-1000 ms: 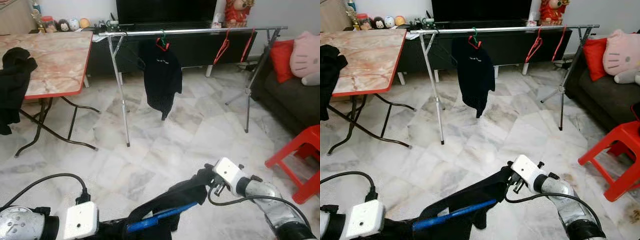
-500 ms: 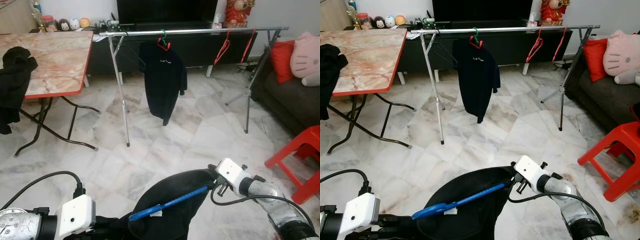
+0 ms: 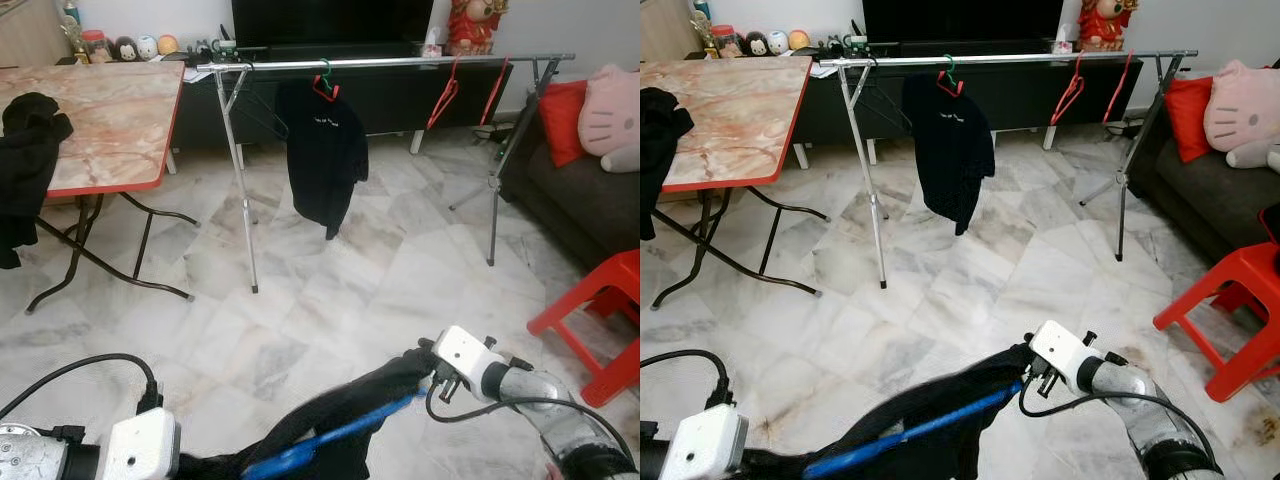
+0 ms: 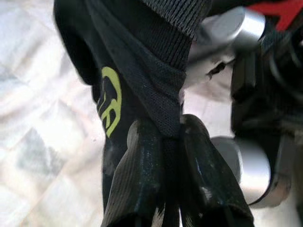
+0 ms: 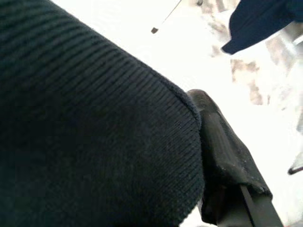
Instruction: Hang hanger
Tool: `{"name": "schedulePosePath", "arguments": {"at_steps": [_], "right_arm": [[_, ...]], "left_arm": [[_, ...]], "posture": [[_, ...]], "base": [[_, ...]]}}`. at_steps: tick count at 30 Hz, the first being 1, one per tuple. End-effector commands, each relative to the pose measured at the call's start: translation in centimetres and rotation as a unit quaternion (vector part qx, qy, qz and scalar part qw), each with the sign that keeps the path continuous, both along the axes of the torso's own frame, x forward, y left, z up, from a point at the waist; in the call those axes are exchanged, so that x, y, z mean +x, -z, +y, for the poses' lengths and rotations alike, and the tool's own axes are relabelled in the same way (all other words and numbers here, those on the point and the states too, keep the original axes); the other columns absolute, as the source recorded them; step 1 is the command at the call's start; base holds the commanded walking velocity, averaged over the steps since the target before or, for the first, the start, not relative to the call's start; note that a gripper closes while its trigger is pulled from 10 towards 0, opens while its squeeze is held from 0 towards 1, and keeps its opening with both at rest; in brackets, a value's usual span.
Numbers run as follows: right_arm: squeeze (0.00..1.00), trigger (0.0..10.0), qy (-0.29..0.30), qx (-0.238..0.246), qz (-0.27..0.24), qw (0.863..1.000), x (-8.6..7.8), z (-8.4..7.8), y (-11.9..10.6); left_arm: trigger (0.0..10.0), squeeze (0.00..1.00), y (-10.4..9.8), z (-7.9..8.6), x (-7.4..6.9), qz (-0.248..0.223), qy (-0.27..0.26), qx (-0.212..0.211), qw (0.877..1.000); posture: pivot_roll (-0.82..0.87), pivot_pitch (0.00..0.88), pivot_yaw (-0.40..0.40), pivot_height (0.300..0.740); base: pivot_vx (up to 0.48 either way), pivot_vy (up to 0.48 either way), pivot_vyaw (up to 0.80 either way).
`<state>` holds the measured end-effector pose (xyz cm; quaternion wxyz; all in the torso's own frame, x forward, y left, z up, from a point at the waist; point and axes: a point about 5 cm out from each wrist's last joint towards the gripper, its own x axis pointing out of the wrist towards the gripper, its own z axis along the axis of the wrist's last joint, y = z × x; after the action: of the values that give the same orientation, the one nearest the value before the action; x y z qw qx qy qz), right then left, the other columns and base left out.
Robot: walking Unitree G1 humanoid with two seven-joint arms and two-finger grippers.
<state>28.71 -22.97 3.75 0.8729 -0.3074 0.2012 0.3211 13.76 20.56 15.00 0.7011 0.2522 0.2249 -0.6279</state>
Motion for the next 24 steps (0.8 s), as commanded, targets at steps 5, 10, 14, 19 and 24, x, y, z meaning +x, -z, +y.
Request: {"name": "schedulePosePath", "arguments": {"at_steps": [5, 10, 14, 19, 24], "right_arm": [[0.0, 0.0, 0.056, -0.029, -0.021, 0.998, 1.0, -3.1, -1.7], [0.0, 0.7, 0.046, -0.024, -0.012, 0.999, 0.9, -2.3, -1.1], [0.0, 10.0, 0.039, -0.026, -0.01, 0.999, 0.8, -2.0, -0.9], [1.0, 10.0, 0.018, -0.002, -0.002, 1.0, 1.2, -1.3, -1.3], [1.0, 10.0, 0.002, 0.022, 0.025, 0.999, 1.4, -1.1, -1.6]], "left_arm": [[10.0, 0.0, -0.1, -0.5, -0.3, 0.011, 0.029, -0.001, 1.0], [10.0, 0.0, -0.2, -0.7, 0.7, -0.029, -0.004, -0.02, 0.999], [10.0, 0.0, 0.4, -0.8, 0.9, -0.037, -0.01, -0.009, 0.999], [10.0, 0.0, 1.2, -1.2, 0.6, -0.028, 0.005, 0.011, 1.0], [10.0, 0.0, 1.4, -1.5, 0.6, -0.026, 0.016, 0.014, 0.999]], "posture": [[-0.07, 0.0, -0.045, 0.74], [-0.07, 0.0, -0.045, 0.74], [-0.07, 0.0, -0.045, 0.74], [-0.07, 0.0, -0.041, 0.74], [-0.08, 0.0, -0.037, 0.74]], "base": [[0.0, 0.0, 0.0], [0.0, 0.0, 0.0], [0.0, 0.0, 0.0], [0.0, 0.0, 0.0], [0.0, 0.0, 0.0]]}}
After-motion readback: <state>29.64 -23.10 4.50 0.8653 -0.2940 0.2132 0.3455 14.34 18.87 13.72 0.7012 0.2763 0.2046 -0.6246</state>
